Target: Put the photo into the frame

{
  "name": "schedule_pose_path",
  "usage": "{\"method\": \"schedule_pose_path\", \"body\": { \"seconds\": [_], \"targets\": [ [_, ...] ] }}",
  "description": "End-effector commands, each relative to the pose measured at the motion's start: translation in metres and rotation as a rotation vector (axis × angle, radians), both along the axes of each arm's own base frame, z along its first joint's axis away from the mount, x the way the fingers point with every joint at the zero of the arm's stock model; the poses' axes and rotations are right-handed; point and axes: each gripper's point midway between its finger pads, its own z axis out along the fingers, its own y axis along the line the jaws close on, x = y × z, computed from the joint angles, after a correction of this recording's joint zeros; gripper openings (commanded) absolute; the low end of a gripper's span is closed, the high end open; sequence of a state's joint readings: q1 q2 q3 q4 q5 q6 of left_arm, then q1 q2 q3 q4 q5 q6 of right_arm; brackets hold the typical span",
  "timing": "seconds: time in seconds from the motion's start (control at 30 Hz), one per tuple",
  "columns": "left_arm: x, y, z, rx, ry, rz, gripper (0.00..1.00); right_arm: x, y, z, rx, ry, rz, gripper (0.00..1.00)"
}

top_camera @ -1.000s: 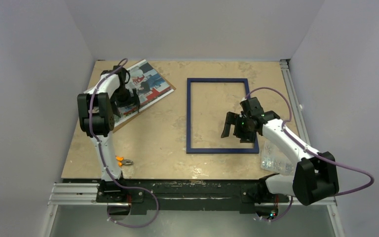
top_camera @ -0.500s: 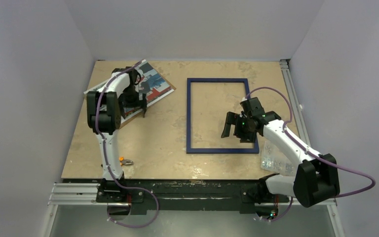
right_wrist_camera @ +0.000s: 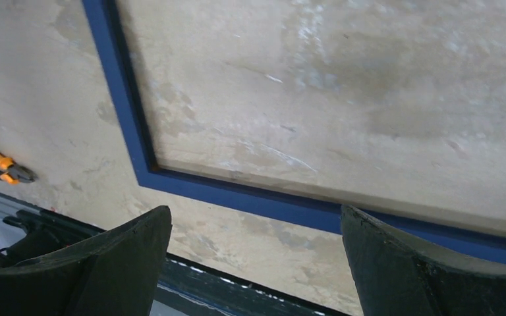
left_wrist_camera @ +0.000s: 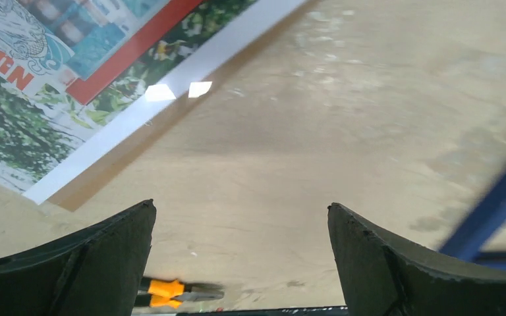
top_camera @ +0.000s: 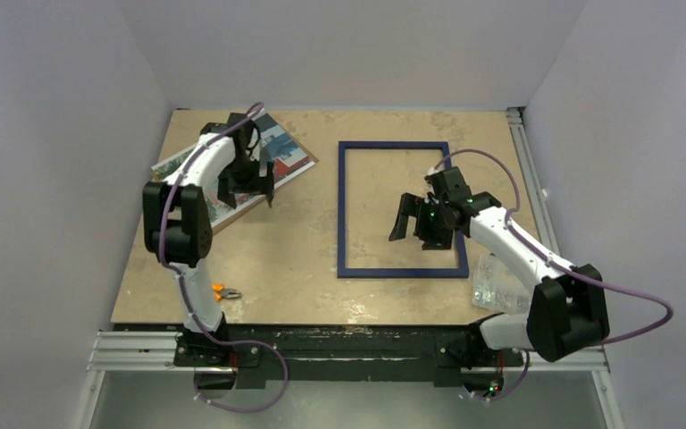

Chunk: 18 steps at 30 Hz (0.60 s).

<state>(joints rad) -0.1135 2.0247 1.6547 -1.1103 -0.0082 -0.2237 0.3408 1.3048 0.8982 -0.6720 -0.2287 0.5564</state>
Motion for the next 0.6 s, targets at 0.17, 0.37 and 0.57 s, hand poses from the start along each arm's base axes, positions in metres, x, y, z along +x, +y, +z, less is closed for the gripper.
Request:
{"method": "schedule_pose_path", "body": {
  "seconds": [0.17,0.37,0.57],
  "targets": [
    [-0.008,-0.048,0.119,-0.336,-0.481,-0.084,1.00,0.060,0.092,0.046,0.131,-0.121,0.119,0.98],
    [-0.023,-0.052,0.161,-0.395,-0.665,-0.075,1.00,0.096,0.137,0.056,0.165,-0.160,0.151,0.98],
    [-0.013,-0.047,0.188,-0.401,-0.836,-0.022,1.00,0.135,0.177,0.060,0.208,-0.215,0.159,0.96]
  ]
}}
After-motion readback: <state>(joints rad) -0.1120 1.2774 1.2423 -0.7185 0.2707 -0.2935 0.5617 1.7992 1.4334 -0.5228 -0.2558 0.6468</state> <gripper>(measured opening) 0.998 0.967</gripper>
